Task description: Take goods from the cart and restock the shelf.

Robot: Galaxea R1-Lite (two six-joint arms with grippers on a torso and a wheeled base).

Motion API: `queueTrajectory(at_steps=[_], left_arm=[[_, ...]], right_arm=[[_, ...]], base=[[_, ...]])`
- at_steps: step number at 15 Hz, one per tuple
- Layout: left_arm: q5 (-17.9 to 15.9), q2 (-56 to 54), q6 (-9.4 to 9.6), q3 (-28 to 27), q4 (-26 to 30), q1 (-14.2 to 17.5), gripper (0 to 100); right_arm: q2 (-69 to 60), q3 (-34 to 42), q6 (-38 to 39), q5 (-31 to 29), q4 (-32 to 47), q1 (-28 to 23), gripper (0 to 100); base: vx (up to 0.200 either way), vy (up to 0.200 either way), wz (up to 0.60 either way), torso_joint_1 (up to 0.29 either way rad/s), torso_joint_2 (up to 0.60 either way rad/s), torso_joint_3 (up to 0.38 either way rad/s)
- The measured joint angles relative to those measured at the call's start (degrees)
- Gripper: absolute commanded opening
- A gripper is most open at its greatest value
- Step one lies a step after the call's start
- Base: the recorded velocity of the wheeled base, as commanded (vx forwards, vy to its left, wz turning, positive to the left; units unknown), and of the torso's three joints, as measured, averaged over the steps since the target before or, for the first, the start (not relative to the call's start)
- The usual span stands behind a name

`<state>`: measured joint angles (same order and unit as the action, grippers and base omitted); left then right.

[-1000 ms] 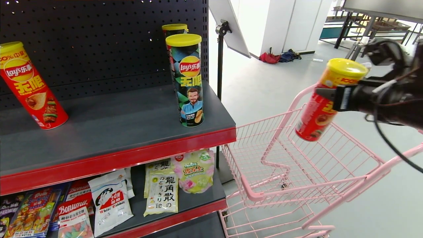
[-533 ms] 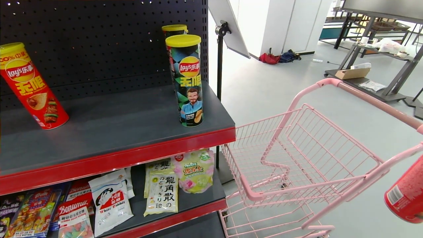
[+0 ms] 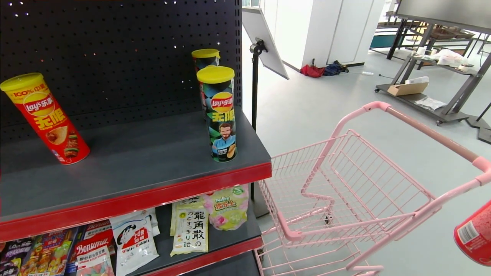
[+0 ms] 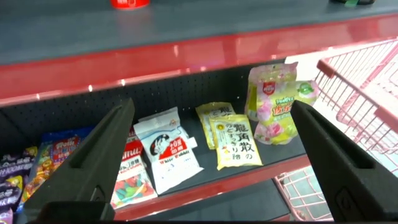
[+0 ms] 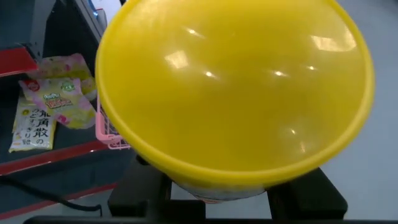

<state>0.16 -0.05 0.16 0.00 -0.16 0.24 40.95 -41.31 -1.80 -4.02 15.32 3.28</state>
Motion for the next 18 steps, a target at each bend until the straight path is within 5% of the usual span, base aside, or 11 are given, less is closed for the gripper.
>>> queueTrajectory(at_steps=[13,18], left_arm=[[0.00,0.00,-0.05,0.00,0.06,0.00,100],[-0.02,0.00,-0.16,0.00,0.11,0.00,100]], right_arm=[[2.79,4.49,-0.54,1.05,-0.46,-0.44,0],[3.32,5.55,-1.28,1.02,-1.07,-0.56,0]], base=[[0.000,0.000,0.00,0.144,-0.34,-0.197],[0.000,0.000,0.60,0.006,-0.01,-0.007]])
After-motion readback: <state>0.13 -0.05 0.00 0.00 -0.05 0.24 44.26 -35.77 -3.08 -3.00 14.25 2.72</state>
